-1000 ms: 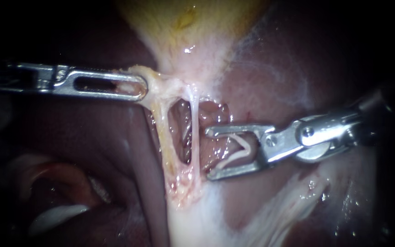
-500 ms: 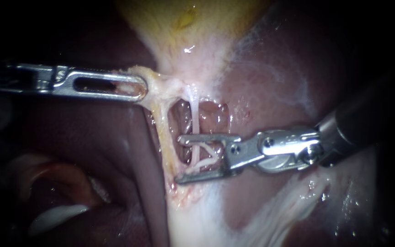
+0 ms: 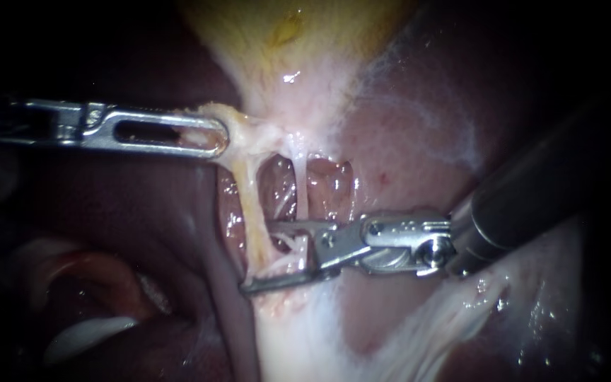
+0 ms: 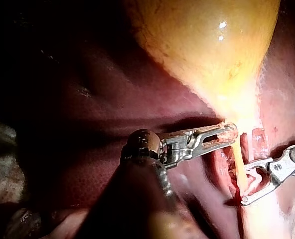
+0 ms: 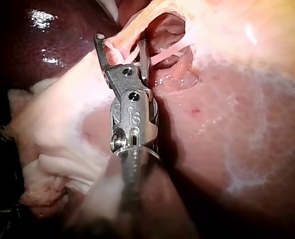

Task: Clipping first clip left tube

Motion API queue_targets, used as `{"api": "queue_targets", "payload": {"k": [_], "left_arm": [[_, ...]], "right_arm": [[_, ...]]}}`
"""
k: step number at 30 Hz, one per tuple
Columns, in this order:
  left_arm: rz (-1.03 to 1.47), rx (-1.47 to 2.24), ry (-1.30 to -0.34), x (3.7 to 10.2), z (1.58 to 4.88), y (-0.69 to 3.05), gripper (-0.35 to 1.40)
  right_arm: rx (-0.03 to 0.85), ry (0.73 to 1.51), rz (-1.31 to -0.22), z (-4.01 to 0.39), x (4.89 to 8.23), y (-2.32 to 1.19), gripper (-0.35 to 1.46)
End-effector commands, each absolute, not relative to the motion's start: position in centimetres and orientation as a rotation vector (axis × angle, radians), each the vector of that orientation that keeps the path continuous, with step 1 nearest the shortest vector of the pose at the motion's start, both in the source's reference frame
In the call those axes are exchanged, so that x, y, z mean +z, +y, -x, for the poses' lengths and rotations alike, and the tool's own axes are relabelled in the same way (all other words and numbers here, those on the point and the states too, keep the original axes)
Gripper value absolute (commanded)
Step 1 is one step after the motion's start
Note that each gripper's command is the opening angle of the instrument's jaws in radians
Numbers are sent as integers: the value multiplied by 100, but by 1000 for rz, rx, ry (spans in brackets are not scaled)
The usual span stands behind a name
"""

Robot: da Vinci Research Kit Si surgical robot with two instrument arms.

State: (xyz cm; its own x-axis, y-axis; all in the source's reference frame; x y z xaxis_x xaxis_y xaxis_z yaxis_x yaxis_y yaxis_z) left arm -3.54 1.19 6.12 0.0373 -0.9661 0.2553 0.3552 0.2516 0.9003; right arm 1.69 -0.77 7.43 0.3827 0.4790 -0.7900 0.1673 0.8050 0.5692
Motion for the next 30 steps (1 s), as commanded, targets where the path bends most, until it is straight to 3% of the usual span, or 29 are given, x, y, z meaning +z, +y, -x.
{"api": "queue_targets", "payload": {"k": [1, 17, 25, 30], "left_arm": [[-750, -1176, -1058, 612, 354, 119, -35], [-749, -1178, -1058, 612, 358, 120, -35], [-748, -1179, -1058, 612, 360, 120, -35], [-748, -1179, -1058, 612, 360, 120, -35]], "right_arm": [[215, 1192, -647, -170, 741, -77, 46], [218, 1271, -786, -190, 744, -73, 43], [220, 1271, -783, -195, 745, -69, 41], [271, 1253, -810, -194, 743, -67, 21]]}}
